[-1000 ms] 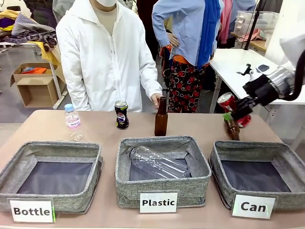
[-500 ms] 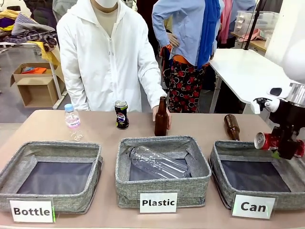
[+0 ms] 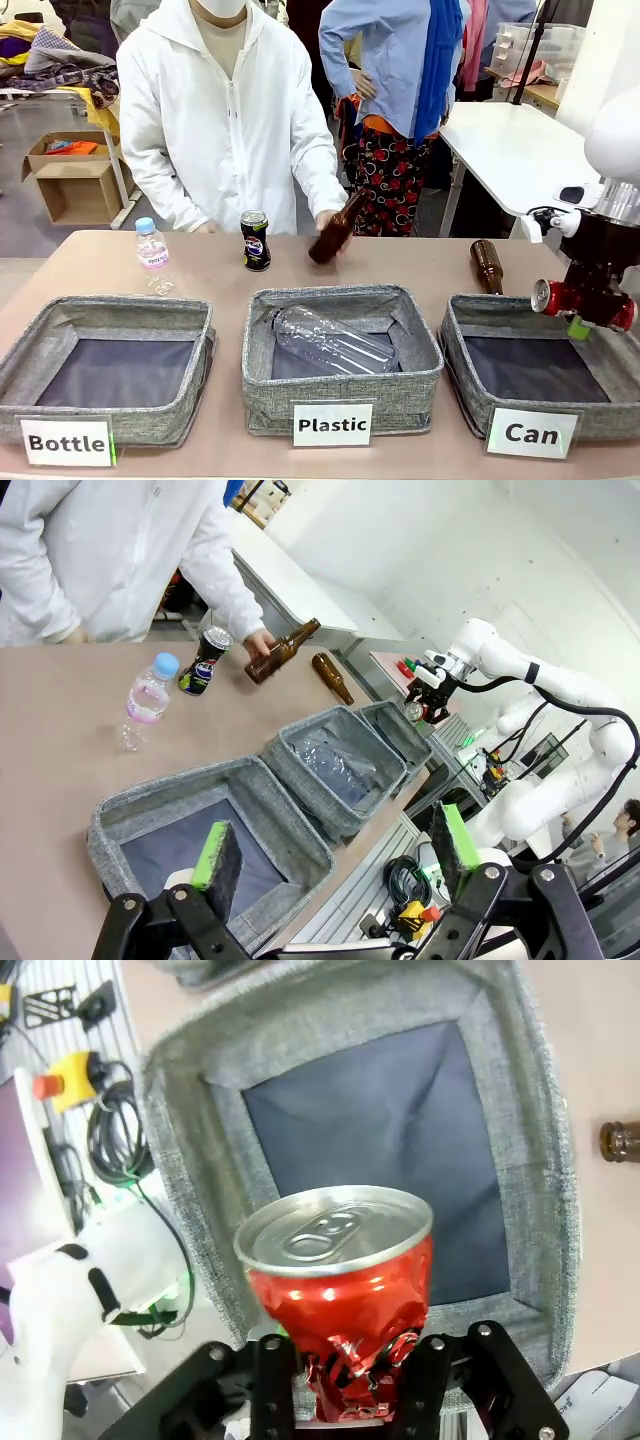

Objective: Sort the can waste into the basket.
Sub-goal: Pick up the can waste from the table and place it in the right Fabric basket.

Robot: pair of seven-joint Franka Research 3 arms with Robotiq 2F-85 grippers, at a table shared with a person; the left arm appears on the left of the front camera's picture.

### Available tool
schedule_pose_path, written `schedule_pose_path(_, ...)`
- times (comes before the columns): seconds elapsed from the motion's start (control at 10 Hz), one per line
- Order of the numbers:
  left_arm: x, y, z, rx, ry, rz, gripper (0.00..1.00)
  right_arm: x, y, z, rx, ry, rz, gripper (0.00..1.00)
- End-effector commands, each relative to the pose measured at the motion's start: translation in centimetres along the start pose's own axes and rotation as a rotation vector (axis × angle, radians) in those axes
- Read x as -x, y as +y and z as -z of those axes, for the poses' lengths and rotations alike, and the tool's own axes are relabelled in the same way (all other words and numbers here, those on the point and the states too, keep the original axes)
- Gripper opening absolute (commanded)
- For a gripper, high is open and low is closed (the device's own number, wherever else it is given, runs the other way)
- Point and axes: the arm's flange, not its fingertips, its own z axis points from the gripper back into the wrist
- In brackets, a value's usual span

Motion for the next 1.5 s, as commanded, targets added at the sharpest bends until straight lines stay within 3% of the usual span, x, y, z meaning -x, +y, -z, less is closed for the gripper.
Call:
schedule_pose_path(0.0, -0.3, 0.0, 0.1, 0.013, -0.014, 0.022, 1.00, -0.1, -0.8, -0.2, 0.004, -0.024, 0.001, 1.00)
schedule_pose_path(0.2, -0.3, 0.0, 0.1, 0.013, -0.014, 0.022, 1.00, -0.1, -1.2, 0.0, 0.003, -0.050, 0.036, 1.00)
schedule_pose_path(0.3, -0.3, 0.0, 0.1, 0.013, -0.014, 0.022, 1.00, -0.2, -1.5, -0.1, 0.011, -0.057, 0.058, 0.92)
schedule_pose_path(0.4, -0.3, 0.0, 0.1, 0.013, -0.014, 0.022, 1.00, -0.2, -1.6, -0.2, 0.022, -0.064, 0.079, 1.00)
schedule_pose_path(0.6, -0.3, 0.0, 0.1, 0.013, -0.014, 0.022, 1.00, -0.4, -1.9, -0.2, 0.005, -0.134, 0.104, 1.00)
schedule_pose_path(0.8, -0.3, 0.0, 0.1, 0.013, -0.014, 0.022, 1.00, -0.3, -2.7, -1.0, -0.045, -0.440, 0.245, 1.00)
schedule_pose_path(0.9, -0.3, 0.0, 0.1, 0.013, -0.014, 0.022, 1.00, -0.5, -3.1, -1.9, -0.223, -0.818, 0.327, 1.00)
schedule_pose_path(1.0, -0.3, 0.0, 0.1, 0.013, -0.014, 0.022, 1.00, -0.4, -4.2, -2.8, -0.239, -1.115, 0.315, 1.00)
schedule_pose_path(1.1, -0.3, 0.0, 0.1, 0.013, -0.014, 0.022, 1.00, -0.3, -5.3, -3.3, -0.299, -1.349, 0.335, 1.00)
schedule_pose_path(1.2, -0.3, 0.0, 0.1, 0.013, -0.014, 0.022, 1.00, 0.1, -6.3, -3.0, -0.371, -1.442, 0.443, 1.00)
schedule_pose_path(1.4, 0.0, 0.0, 0.0, 0.000, 0.000, 0.000, 1.00, 1.2, -7.5, -2.8, -0.339, -1.523, 0.538, 1.00)
